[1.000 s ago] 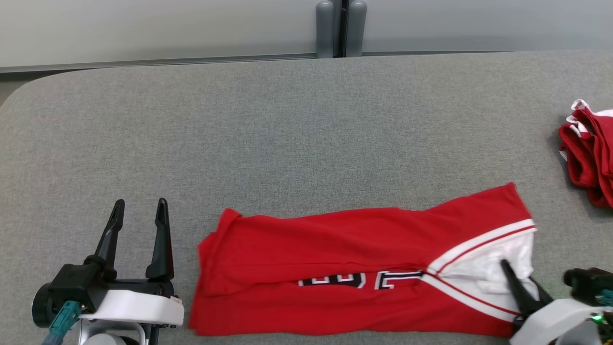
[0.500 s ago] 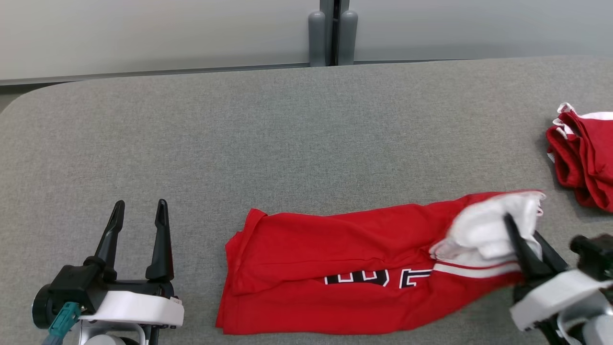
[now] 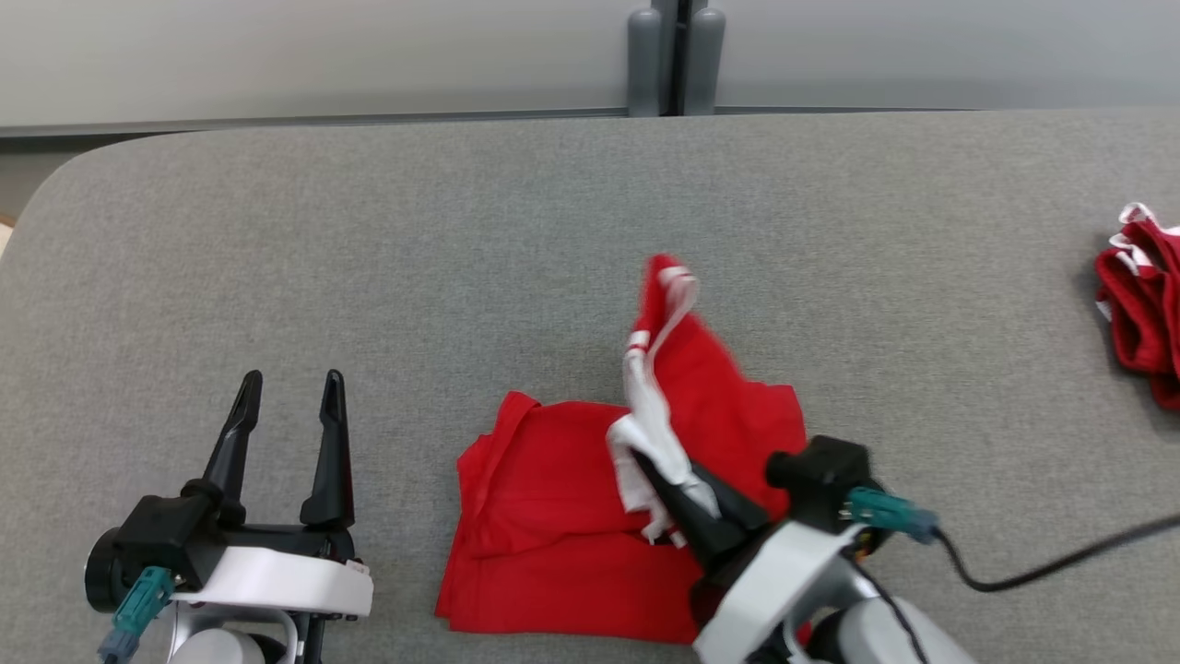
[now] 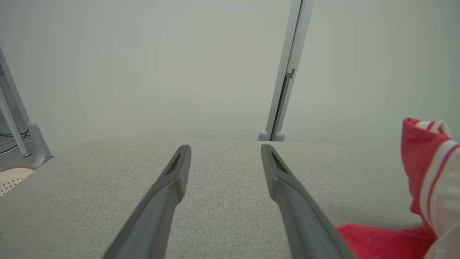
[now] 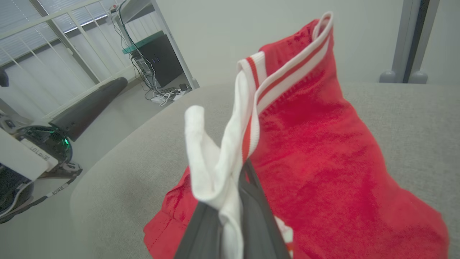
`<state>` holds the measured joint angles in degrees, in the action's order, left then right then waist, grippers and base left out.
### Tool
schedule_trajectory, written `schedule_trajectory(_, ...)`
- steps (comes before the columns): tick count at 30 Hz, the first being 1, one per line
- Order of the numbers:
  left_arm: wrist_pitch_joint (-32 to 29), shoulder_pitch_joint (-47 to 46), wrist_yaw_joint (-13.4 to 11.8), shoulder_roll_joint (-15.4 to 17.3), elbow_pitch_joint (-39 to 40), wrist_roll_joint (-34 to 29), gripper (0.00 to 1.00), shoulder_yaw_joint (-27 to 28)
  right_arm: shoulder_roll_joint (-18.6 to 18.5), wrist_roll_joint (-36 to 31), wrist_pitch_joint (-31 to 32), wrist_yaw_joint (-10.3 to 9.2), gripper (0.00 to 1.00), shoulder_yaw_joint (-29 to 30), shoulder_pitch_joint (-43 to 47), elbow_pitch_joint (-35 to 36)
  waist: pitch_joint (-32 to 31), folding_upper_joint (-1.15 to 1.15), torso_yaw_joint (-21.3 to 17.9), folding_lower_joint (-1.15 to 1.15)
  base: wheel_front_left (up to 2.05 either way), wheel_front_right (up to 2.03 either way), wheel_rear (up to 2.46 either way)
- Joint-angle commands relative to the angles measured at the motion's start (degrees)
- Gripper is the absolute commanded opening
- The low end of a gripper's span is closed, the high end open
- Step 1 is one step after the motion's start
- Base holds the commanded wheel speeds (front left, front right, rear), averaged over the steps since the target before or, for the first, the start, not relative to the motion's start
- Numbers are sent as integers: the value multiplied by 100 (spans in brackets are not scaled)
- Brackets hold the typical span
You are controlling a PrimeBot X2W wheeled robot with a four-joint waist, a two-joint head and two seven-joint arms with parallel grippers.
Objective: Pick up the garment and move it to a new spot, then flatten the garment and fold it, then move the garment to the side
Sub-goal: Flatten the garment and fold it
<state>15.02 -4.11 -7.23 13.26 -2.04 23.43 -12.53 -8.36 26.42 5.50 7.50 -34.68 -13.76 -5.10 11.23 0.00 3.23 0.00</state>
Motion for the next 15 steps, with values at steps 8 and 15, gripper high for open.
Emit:
schedule_trajectory(8, 12, -303, 135, -137, -132, -66, 100, -17, 470, 547, -464, -2, 0, -589, -585, -1374, 224, 0, 280, 0, 0, 0, 0)
schedule_trajectory(15, 12, -414, 240, -234, -239, -152, 100, 104, 540, 1096, -785, -2, 100, -1271, -1024, -2034, 299, 0, 372, 0, 0, 0, 0)
